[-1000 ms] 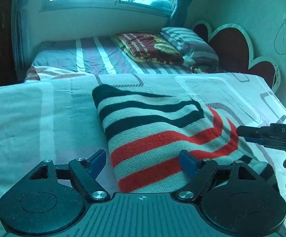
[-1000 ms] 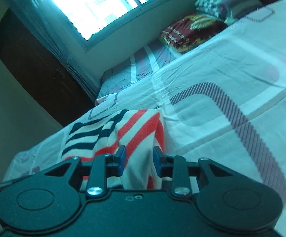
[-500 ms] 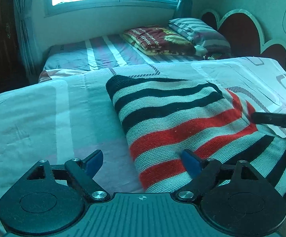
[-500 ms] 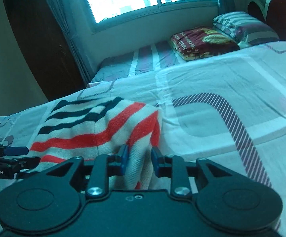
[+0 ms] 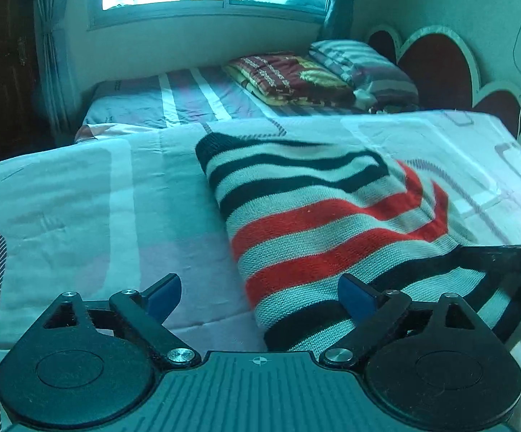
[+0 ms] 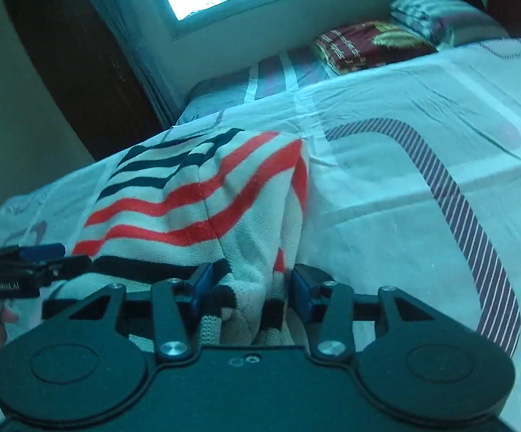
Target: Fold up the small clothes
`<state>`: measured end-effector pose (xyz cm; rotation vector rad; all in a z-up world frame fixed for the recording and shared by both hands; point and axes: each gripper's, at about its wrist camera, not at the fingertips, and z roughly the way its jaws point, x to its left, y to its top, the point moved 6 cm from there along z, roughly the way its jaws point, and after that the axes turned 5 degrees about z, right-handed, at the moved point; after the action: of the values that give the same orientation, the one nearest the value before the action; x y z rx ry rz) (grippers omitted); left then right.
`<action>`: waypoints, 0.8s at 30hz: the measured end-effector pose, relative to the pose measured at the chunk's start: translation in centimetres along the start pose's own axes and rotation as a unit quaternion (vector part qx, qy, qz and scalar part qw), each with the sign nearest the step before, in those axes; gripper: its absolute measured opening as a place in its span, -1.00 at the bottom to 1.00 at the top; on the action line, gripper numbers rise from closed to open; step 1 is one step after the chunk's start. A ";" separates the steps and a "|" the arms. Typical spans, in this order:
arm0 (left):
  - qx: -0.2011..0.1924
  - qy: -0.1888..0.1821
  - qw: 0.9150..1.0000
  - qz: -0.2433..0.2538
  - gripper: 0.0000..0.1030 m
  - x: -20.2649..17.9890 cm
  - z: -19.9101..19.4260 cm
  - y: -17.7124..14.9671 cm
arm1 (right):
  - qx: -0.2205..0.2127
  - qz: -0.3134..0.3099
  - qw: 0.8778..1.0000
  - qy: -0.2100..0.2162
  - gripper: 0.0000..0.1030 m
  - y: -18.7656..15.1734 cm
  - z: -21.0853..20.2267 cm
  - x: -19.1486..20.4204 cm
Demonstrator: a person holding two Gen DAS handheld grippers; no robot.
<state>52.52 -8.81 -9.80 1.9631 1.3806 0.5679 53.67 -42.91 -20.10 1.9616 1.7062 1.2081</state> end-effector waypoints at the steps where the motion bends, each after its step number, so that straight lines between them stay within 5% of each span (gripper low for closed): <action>1: -0.004 -0.010 1.000 -0.009 0.81 0.4 -0.6 0.0 | -0.010 0.011 1.000 0.019 -0.13 0.3 -0.9 0.0; 5: 0.000 -0.090 0.993 -0.077 0.81 2.9 -1.4 -0.7 | -0.014 0.095 0.993 0.075 0.43 1.8 -2.9 -2.8; 10: 0.046 -0.231 0.955 -0.178 0.79 4.6 0.5 -2.5 | 0.076 0.192 0.968 0.142 0.43 1.5 -0.9 -6.4; 14: 0.084 -0.249 0.946 -0.191 0.55 3.7 2.9 -3.5 | 0.122 0.187 0.961 0.161 0.43 0.6 1.1 -6.7; 19: 0.078 -0.280 0.930 -0.226 0.54 3.5 4.7 -3.1 | 0.138 0.163 0.960 0.178 0.42 1.6 3.1 -5.3; 24: 0.083 -0.295 0.925 -0.226 0.55 2.6 6.7 -1.4 | 0.161 0.145 0.956 0.199 0.50 2.9 5.6 -3.0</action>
<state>57.01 -7.87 -15.52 1.6485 1.4311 -0.3445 59.81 -44.69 -22.78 2.3520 1.9558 1.6050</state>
